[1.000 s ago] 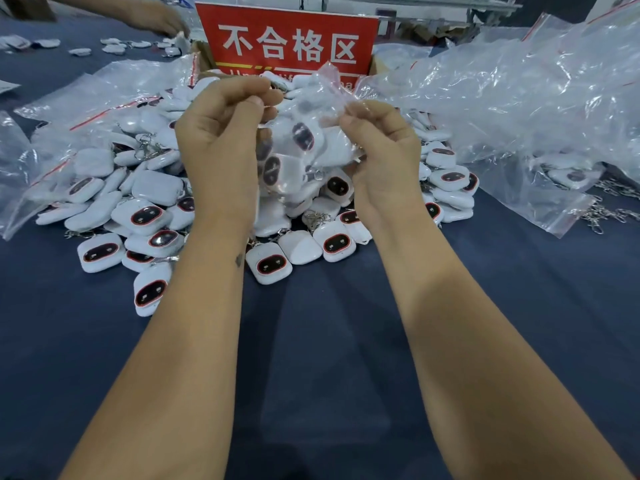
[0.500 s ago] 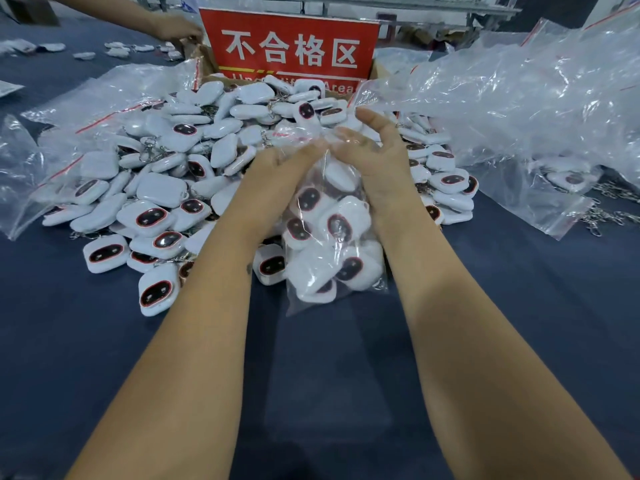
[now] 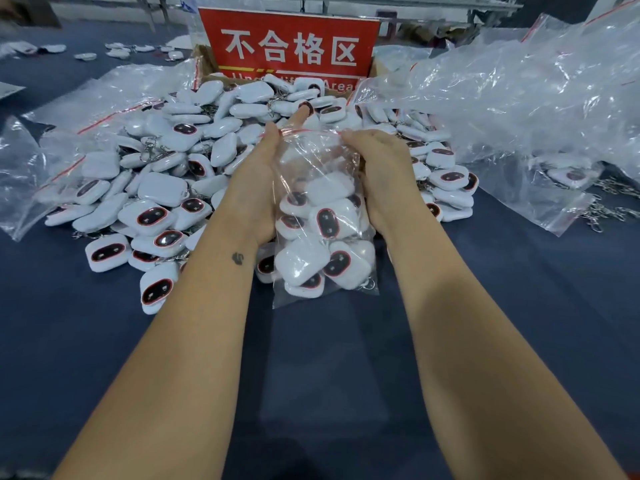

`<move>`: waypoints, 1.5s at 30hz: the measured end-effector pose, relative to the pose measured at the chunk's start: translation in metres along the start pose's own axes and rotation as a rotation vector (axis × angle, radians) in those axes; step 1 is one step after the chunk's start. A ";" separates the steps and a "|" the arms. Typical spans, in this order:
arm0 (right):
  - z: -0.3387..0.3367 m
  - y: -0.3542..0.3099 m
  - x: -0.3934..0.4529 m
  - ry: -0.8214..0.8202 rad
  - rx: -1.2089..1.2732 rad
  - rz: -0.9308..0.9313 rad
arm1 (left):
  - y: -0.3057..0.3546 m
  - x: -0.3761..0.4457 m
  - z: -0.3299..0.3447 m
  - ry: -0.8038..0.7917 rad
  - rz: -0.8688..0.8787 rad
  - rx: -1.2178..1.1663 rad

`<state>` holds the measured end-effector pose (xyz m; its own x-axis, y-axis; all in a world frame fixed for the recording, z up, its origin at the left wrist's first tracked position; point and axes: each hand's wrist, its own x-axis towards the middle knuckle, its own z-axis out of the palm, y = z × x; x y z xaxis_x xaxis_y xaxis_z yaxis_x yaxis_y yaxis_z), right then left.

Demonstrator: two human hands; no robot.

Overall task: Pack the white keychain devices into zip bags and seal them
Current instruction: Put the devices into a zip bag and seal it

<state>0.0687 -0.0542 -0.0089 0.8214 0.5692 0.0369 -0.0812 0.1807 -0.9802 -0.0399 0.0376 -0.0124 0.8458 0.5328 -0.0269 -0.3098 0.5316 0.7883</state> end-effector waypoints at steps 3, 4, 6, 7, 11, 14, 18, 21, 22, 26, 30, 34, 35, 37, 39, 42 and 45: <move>0.000 -0.001 -0.001 -0.010 0.028 0.015 | -0.003 0.001 0.001 0.014 0.032 -0.030; -0.001 -0.002 -0.002 -0.007 0.053 0.011 | -0.003 0.002 0.000 0.021 0.039 -0.021; -0.001 0.000 -0.002 0.019 0.057 -0.018 | -0.002 0.004 -0.001 0.067 0.035 0.038; -0.001 0.001 -0.002 0.026 0.048 -0.036 | -0.002 0.004 -0.001 0.098 0.030 0.096; -0.001 0.002 -0.004 0.025 0.039 -0.046 | -0.007 0.005 -0.002 0.273 0.041 0.316; -0.001 0.000 -0.004 0.041 0.085 -0.025 | -0.007 0.004 0.000 0.286 0.077 0.245; -0.001 0.002 -0.004 0.127 0.012 -0.051 | -0.006 0.012 -0.008 0.319 0.254 0.233; -0.002 0.004 -0.002 0.207 -0.082 -0.094 | -0.007 0.013 -0.012 0.307 0.310 0.254; -0.002 0.004 -0.002 0.223 -0.092 -0.103 | -0.007 0.013 -0.013 0.308 0.325 0.252; -0.003 0.005 -0.001 0.236 -0.062 -0.094 | -0.006 0.011 -0.014 0.355 0.319 0.195; -0.003 0.004 -0.002 0.179 0.007 -0.068 | -0.004 0.011 -0.013 0.350 0.287 0.168; -0.003 0.005 -0.002 0.178 0.016 -0.057 | -0.001 0.010 -0.012 0.311 0.295 0.131; -0.003 0.005 -0.002 0.185 0.004 -0.064 | -0.001 0.009 -0.012 0.322 0.301 0.146; -0.002 0.005 -0.003 0.196 -0.014 -0.080 | -0.003 0.008 -0.011 0.360 0.307 0.165; -0.001 0.004 -0.004 0.203 -0.027 -0.090 | -0.005 0.008 -0.010 0.381 0.305 0.162; 0.001 0.003 -0.005 0.226 -0.038 -0.092 | -0.003 0.007 -0.009 0.367 0.293 0.132; 0.002 0.002 -0.005 0.240 -0.053 -0.093 | -0.002 0.007 -0.008 0.375 0.293 0.114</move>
<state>0.0632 -0.0552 -0.0109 0.9349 0.3443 0.0858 0.0251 0.1771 -0.9839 -0.0370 0.0456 -0.0191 0.5095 0.8605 0.0031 -0.4438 0.2596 0.8577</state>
